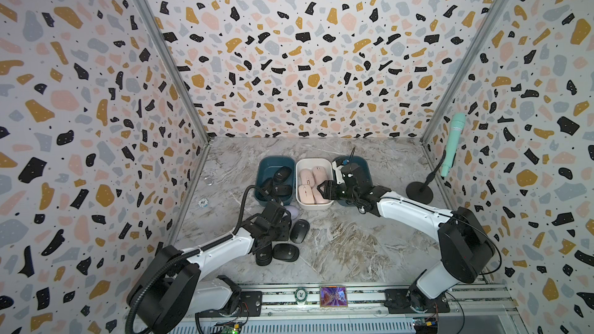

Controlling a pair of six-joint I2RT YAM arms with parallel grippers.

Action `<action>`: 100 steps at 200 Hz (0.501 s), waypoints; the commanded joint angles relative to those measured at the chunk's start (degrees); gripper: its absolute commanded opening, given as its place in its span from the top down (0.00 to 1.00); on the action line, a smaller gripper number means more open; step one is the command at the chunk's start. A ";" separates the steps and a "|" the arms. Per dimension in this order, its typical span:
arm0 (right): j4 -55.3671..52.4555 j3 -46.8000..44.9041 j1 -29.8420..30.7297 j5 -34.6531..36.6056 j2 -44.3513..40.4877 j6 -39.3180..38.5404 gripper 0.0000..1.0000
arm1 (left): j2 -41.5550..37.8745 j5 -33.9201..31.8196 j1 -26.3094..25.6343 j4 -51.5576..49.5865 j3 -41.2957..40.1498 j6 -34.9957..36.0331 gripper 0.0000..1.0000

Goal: Place the mice by color into the storage box
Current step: Pick up the mouse from the center of the board.

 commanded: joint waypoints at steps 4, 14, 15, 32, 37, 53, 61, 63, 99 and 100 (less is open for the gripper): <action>0.35 -0.33 -0.26 0.25 -0.54 0.60 0.33 | -1.81 -4.94 0.37 -2.73 2.25 0.67 0.79; 0.40 -0.33 -0.32 0.15 -0.47 0.64 0.33 | -2.05 -5.47 0.36 -3.10 2.54 0.72 0.83; 0.41 -0.33 -0.28 0.09 -0.45 0.64 0.33 | -2.06 -5.55 0.40 -3.15 2.58 0.73 0.83; 0.50 -0.33 -0.28 0.06 -0.41 0.65 0.33 | -2.73 -6.28 0.36 -3.45 2.92 0.82 0.92; 0.48 -0.28 -0.33 0.04 -0.42 0.71 0.33 | -2.92 -6.48 0.36 -3.61 3.16 0.83 0.95; 0.48 -0.33 -0.28 -0.06 -0.41 0.73 0.33 | -3.71 -6.89 0.36 -4.70 3.97 0.83 0.97; 0.50 -0.33 -0.32 0.02 -0.39 0.77 0.33 | -4.10 -6.48 0.36 -5.35 4.41 0.91 0.98; 0.50 -0.35 -0.31 0.02 -0.35 0.74 0.33 | -4.21 -6.32 0.36 -5.54 4.62 0.96 0.98; 0.70 -0.41 -0.41 -0.11 -0.25 0.90 0.33 | -7.85 -5.39 0.36 -10.54 6.83 1.06 1.00; 0.73 -0.41 -0.42 -0.13 -0.30 0.90 0.33 | -8.00 -5.46 0.36 -10.65 6.92 1.07 1.00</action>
